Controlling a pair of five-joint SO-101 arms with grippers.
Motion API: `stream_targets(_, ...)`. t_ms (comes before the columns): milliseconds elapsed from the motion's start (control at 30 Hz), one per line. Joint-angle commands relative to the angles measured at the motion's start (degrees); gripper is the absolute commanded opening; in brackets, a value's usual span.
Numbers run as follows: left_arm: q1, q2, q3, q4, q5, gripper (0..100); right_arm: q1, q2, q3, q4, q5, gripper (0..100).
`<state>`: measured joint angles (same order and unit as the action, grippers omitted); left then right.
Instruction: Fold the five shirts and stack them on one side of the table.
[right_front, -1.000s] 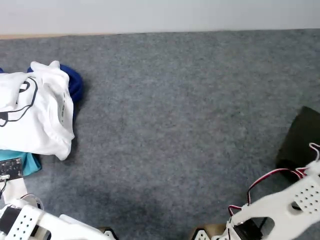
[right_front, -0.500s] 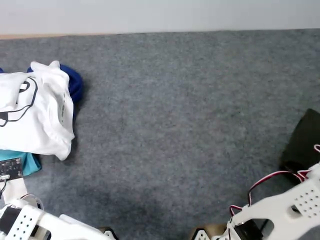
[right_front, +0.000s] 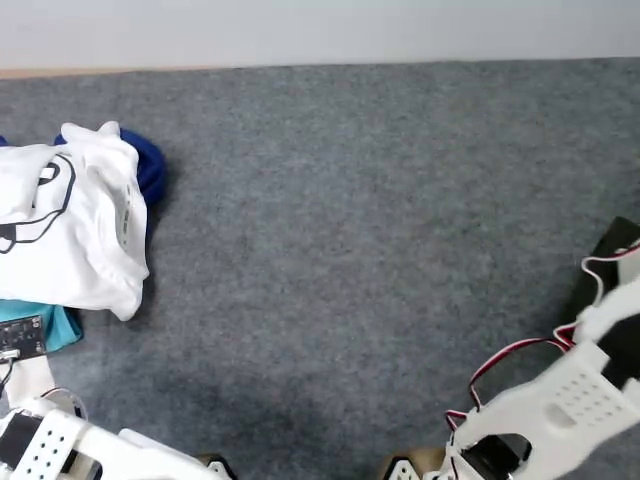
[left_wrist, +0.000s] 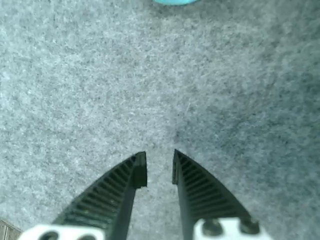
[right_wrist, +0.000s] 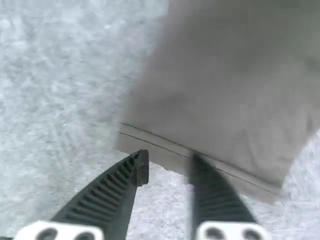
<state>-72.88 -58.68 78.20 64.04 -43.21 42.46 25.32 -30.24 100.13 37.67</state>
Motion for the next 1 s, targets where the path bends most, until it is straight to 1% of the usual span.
stream_targets(0, 0.44, -0.79, -0.75, -0.62, -0.44, 10, -1.19, -4.0, 1.67, 1.89, -3.16, 1.0)
stream_targets(167, 0.44, -0.79, -0.75, -0.62, -0.44, 10, -1.45, -4.0, 7.03, -0.31, -4.13, 1.0)
stream_targets(333, 0.44, -0.79, -0.75, -0.62, -0.44, 10, -2.24, -4.0, 17.93, -8.13, -4.31, 1.0)
stream_targets(500, 0.44, -0.79, -0.66, -0.62, -0.44, 10, -3.12, -4.0, 26.46, -16.04, -6.07, 1.0)
stream_targets(633, 0.44, -0.79, -0.66, -0.62, -0.44, 10, -4.88, -6.81, 26.2, -12.62, -6.15, 1.0)
stream_targets(767, 0.44, -0.79, -0.66, -0.62, -0.53, 10, -4.7, -14.11, 22.86, -9.63, -6.07, 1.0)
stream_targets(900, 0.44, -0.79, -0.66, -0.7, -0.53, 10, -3.47, -21.58, 21.1, -10.07, -5.89, 1.0)
stream_targets(967, 0.44, -0.79, -0.66, -0.79, -0.53, 10, -3.03, -22.99, 21.36, -11.12, -4.22, 1.0)
